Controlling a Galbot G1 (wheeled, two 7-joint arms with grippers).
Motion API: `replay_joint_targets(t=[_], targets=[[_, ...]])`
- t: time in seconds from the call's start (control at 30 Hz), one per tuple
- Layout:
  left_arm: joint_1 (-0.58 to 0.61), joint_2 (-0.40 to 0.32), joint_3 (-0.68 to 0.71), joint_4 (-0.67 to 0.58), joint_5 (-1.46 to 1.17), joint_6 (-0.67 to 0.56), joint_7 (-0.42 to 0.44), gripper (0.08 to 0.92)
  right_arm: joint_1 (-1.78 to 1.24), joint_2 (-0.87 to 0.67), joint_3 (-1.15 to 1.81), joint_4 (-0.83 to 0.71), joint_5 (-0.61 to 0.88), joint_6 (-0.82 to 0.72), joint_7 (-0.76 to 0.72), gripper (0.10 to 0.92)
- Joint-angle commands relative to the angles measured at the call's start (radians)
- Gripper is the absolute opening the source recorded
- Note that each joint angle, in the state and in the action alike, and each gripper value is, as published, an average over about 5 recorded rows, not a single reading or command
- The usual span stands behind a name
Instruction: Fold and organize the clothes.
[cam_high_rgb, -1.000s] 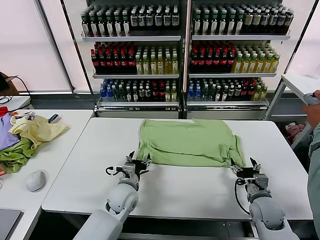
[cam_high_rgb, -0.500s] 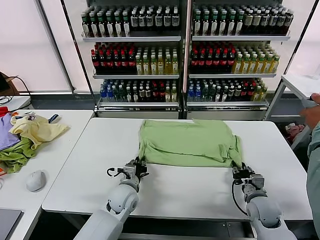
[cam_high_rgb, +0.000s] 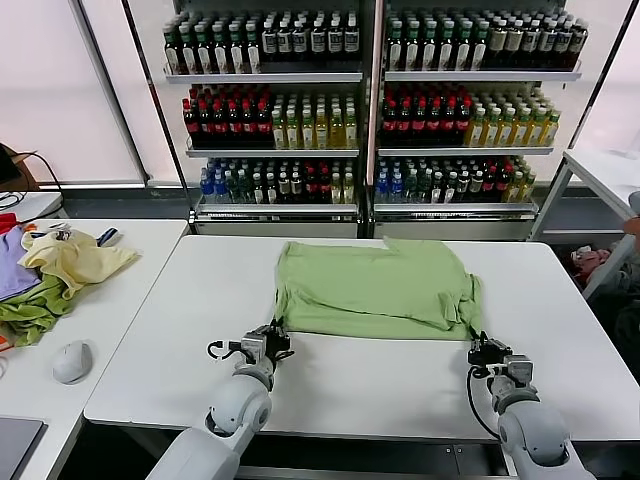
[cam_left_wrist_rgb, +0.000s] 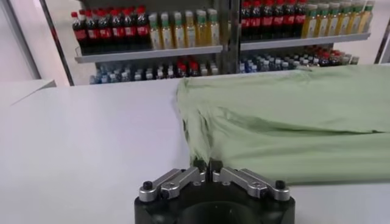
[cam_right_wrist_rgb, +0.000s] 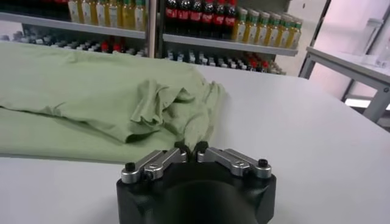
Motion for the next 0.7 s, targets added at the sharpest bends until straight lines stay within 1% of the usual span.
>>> replay_joint_targets(t=[0.03,0.2,0.3,0.47,0.6,0.7], targets=[[0.242,0.023,-0.057,-0.282,0.013,-0.006,0.006,0.101,-0.203,0.002,0.059,0.228,-0.004,-0.006,-0.002,0.158],[0.382,0.03,-0.107,-0.371,0.019,-0.004,0.02,0.101,-0.315,0.015,0.094,0.33,-0.037,-0.003,-0.007,0.158],[0.447,0.014,-0.131,-0.404,0.052,0.002,0.026,0.101,-0.369,0.029,0.108,0.375,-0.064,0.001,-0.009,0.158],[0.549,-0.012,-0.175,-0.427,0.123,0.004,0.05,0.101,-0.427,0.043,0.126,0.42,-0.082,-0.002,-0.007,0.158],[0.599,-0.002,-0.212,-0.446,0.134,0.004,0.072,0.102,-0.442,0.05,0.12,0.438,-0.102,-0.003,-0.008,0.163],[0.597,0.004,-0.234,-0.466,0.135,0.009,0.083,0.121,-0.442,0.058,0.117,0.466,-0.111,0.011,-0.009,0.214]])
